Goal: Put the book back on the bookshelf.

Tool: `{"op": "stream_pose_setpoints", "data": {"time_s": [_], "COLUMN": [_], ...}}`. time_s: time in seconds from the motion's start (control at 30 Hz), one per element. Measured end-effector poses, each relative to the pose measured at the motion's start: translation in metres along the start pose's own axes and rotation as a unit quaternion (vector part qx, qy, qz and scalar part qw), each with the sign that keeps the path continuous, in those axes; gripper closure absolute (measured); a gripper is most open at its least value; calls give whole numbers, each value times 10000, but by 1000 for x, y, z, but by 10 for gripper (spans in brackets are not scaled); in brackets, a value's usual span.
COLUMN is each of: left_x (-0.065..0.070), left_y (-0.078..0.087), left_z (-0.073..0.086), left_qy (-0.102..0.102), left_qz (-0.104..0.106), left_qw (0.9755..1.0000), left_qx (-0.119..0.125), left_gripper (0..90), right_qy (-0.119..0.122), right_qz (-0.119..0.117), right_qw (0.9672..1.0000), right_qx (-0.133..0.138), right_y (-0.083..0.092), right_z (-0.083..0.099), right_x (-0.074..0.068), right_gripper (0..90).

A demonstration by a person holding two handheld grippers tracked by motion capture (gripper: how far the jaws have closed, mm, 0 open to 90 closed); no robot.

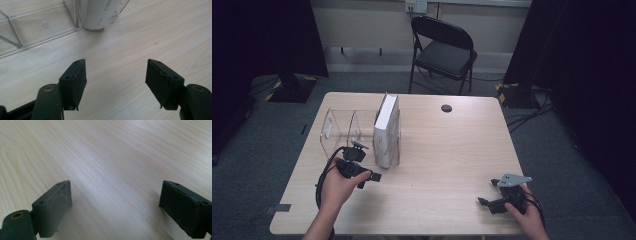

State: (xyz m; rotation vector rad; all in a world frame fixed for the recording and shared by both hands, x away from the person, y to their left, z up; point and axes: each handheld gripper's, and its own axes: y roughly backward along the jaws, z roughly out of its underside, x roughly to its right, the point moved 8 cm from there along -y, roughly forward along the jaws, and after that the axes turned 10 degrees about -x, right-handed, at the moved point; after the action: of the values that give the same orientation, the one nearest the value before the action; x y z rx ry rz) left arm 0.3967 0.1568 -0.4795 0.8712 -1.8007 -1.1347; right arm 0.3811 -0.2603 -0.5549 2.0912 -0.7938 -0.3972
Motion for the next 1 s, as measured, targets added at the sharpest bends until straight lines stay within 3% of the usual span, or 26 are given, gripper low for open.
{"op": "stream_pose_setpoints", "data": {"time_s": [0.67, 0.97, 1.0], "left_x": [-17, -21, -21], "left_y": [-35, -44, -45], "left_z": [29, 36, 35], "left_qy": [159, 159, 178], "left_qz": [112, 34, 33], "left_qw": [9997, 9998, 9998], "left_qx": [-144, -108, -4], "left_gripper": [321, 317, 314], "right_qy": [-4, -2, -3], "right_qz": [-10, -9, -7], "right_qw": [10000, 10000, 10000], "right_qx": [5, 6, 5], "right_y": [0, 0, 0], "right_z": [0, 0, 0], "right_x": [0, 0, 0], "right_gripper": [101, 101, 101]}}
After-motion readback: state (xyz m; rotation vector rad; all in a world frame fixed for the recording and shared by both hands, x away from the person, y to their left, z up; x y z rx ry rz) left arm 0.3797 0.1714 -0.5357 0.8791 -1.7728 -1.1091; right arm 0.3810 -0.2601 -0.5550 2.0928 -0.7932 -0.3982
